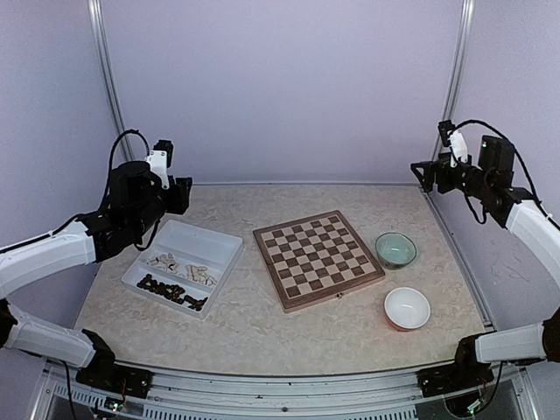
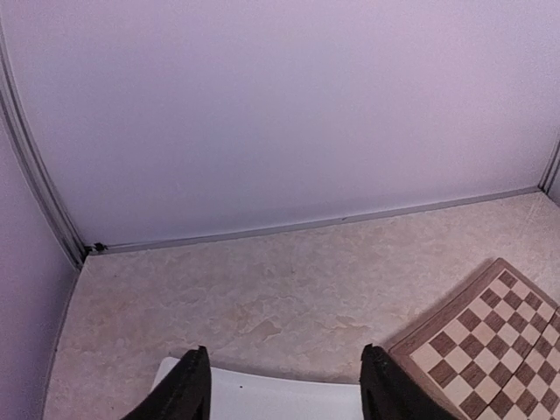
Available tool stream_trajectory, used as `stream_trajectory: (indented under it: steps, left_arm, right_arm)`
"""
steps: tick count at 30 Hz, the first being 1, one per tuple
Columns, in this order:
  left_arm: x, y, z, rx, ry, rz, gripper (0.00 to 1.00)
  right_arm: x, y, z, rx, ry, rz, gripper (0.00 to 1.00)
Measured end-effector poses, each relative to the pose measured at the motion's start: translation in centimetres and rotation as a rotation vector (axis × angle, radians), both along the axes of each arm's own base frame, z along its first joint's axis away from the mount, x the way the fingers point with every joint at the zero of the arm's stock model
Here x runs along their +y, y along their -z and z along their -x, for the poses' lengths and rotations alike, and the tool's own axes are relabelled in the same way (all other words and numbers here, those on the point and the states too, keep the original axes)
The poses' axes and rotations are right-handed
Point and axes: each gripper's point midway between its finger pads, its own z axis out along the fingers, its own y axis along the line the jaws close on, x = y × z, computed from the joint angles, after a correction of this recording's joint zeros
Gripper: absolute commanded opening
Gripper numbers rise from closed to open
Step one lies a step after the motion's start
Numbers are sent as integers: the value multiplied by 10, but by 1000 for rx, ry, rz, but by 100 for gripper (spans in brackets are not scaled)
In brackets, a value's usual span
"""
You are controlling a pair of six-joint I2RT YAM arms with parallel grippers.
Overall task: Set up the chess pieces on the board
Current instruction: Move the chessboard to the center of the board.
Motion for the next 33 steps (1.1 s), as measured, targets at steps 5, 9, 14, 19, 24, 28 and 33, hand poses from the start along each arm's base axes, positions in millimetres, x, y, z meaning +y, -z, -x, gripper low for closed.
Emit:
stream_trajectory:
  steps: [5,9,14,19,24,28,33]
  left_arm:
    - [6,-4,16,-36,28,3,69]
    - [9,-9,25,-63,47,14,82]
    - [3,-13,31,-76,94,28,86]
    - [-22,-7,33,-43,187,46,95]
    - [-80,16,44,54,373,40,99]
    - [-116,42,56,148,484,21,99]
    - [-138,75,60,259,537,-14,99]
  right_arm:
    - [0,5,6,0,-13,16,99]
    - [3,9,11,-3,-51,53,91]
    - [8,24,11,35,-109,99,74]
    - [15,65,-13,178,-161,144,68]
    - [28,114,-42,335,-207,201,72]
    - [51,148,-62,432,-271,230,75]
    - [83,191,-83,560,-351,245,78]
